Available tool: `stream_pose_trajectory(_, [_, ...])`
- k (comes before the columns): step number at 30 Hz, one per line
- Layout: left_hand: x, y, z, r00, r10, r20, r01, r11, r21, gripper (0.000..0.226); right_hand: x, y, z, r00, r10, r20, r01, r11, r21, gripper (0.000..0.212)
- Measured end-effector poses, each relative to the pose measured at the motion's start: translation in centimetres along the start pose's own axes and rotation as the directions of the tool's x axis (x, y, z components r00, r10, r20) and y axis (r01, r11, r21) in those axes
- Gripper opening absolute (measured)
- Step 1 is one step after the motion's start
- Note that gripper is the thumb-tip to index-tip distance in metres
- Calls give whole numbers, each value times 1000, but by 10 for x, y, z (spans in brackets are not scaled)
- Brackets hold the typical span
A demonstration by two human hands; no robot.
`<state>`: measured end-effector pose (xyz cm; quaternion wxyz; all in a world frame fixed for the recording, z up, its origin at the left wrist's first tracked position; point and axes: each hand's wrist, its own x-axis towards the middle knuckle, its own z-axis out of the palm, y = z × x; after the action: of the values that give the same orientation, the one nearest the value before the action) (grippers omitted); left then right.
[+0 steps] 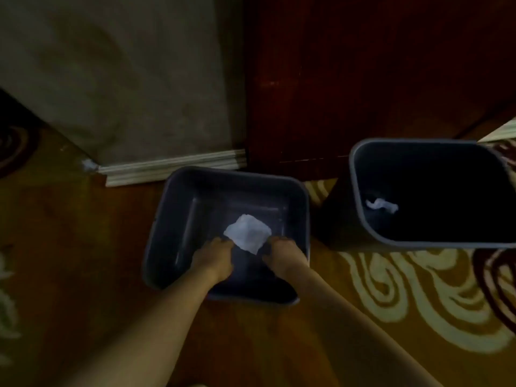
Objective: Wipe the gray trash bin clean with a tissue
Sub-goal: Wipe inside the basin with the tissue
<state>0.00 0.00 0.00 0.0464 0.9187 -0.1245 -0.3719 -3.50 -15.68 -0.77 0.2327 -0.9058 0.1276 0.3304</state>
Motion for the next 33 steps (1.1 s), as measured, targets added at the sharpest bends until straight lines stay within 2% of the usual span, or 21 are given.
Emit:
stream_pose_trajectory(6, [69,-14,48,995,9,-100,-7,1000,15,56,67,16,44,999,22,-40,-26,994,-109,45])
stream_pose_trajectory(10, [112,-14,60,964,52,-261,-40,998,52,57,102,25,59,986,-4,-165,-19,990,-139,48])
stream_pose_trajectory(15, [154,-3,63,944,122,-307,-137,990,-29,56,127,27,66,953,1,-303,-50,987,-154,38])
stream_pose_trajectory(20, [172,2,69,946,208,-250,-168,971,173,60,138,22,63,958,10,-287,-32,997,-71,29])
stream_pose_trajectory(24, [173,-6,69,937,227,-266,-147,946,288,37,137,22,60,975,46,-219,-39,999,35,28])
stream_pose_trajectory(27, [169,-12,57,930,225,-289,-178,967,183,27,129,19,53,977,17,-214,22,984,177,26])
stream_pose_trajectory(30, [161,-8,39,920,239,-311,-276,958,-82,20,116,22,37,957,-9,-292,129,910,395,10])
stream_pose_trajectory(31, [157,-5,32,912,263,-315,-315,941,-127,17,111,24,30,948,-2,-318,154,877,455,9])
stream_pose_trajectory(33, [147,3,18,891,312,-329,-386,903,-190,11,100,31,15,946,-2,-326,188,820,541,25])
